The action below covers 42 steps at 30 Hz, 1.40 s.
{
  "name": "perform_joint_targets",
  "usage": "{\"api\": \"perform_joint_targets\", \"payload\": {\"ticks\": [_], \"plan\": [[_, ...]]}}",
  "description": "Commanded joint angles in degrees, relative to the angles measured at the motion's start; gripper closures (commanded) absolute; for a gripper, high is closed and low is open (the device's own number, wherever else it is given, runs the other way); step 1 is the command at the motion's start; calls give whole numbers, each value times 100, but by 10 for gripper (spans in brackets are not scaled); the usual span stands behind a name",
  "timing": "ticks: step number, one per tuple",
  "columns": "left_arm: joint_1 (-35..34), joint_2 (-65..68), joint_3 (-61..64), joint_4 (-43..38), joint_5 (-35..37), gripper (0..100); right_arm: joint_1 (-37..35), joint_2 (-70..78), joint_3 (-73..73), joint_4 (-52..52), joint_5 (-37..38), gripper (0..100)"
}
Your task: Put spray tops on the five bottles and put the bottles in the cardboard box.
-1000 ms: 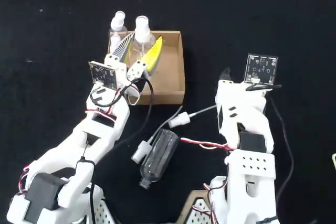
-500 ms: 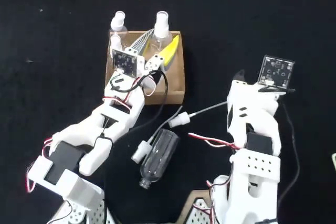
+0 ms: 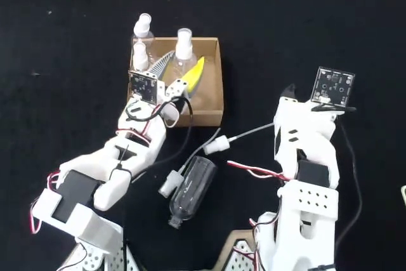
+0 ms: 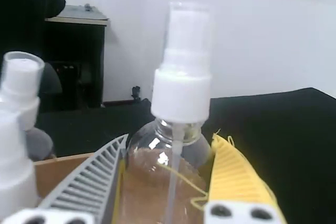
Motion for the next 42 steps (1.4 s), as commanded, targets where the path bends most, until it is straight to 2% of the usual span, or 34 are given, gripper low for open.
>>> {"api": "perform_joint_targets", "payload": {"ticks": [1, 8, 14, 20, 30, 42], "plan": [[-110, -70, -66, -220, 18, 971, 53, -31, -277, -123, -53, 861], [-57, -44, -154, -176, 62, 971, 53, -31, -277, -123, -53, 861], [-48, 695, -532, -246, 62, 971, 53, -31, -277, -123, -53, 861], [-48, 1292, -400, -1442, 18, 971, 53, -31, -277, -123, -53, 861], [-40, 1354, -374, -870, 53, 971, 53, -31, -277, -123, -53, 861], [-48, 1398, -330, -905, 18, 970, 53, -31, -277, -123, -53, 861]]}}
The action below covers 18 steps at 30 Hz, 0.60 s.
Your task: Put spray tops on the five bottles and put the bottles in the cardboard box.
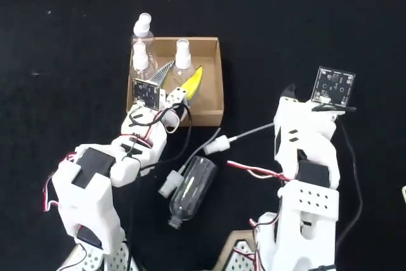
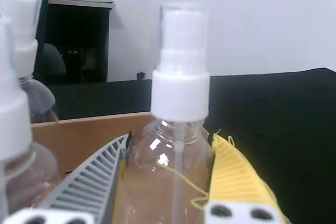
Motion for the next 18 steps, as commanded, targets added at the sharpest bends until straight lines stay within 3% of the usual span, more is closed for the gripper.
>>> {"api": "perform_joint_targets", "payload": {"ticks": [1, 11, 15, 18], "plan": [[-31, -26, -84, 0, 18, 970, 62, -31, -268, -123, -44, 861], [-31, -26, -84, 26, 18, 963, 62, -31, -268, -123, -44, 861], [-31, -26, -75, 26, 53, 858, 62, -31, -268, -123, -44, 861], [-40, -26, -75, 26, 53, 848, 62, -31, -268, -123, -44, 861]]}}
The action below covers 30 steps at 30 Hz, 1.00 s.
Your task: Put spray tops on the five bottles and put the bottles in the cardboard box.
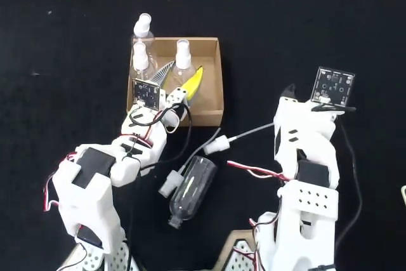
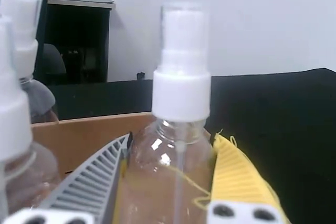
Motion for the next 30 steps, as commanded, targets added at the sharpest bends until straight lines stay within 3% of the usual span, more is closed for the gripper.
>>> {"api": "perform_joint_targets", "payload": {"ticks": [1, 5, 11, 25, 30], "plan": [[-40, -26, -75, 26, 26, 858, 62, -31, -268, -123, -44, 861], [-57, -26, -75, 26, 18, 866, 62, -31, -268, -132, -44, 861], [-31, -26, 66, 26, 18, 771, 62, -31, -268, -132, -44, 861], [-57, -26, 48, 26, 9, 761, 62, -40, -268, -123, -44, 861], [-66, -26, 75, 35, 9, 656, 70, -40, -268, -123, -44, 861]]}}
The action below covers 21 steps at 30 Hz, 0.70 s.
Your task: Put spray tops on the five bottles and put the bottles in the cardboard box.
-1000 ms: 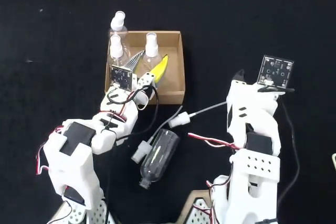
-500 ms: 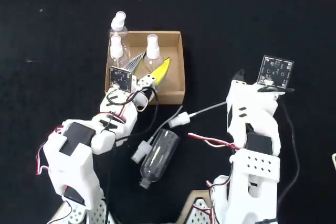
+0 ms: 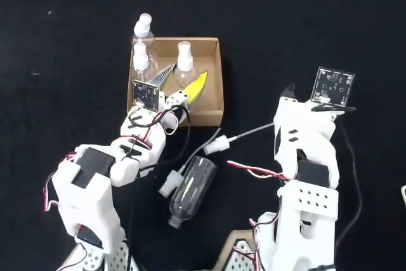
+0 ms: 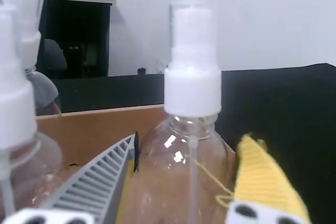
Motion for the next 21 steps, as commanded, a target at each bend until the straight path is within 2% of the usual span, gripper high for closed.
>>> {"api": "perform_joint_targets", "payload": {"ticks": [1, 13, 21], "plan": [[-57, -26, -40, 26, 9, 655, 70, -40, -268, -123, -44, 861], [-84, -97, -48, -18, 9, 690, 70, -40, -268, -123, -44, 861], [-136, -712, 251, 26, 9, 693, 70, -40, -268, -132, -44, 861]]}}
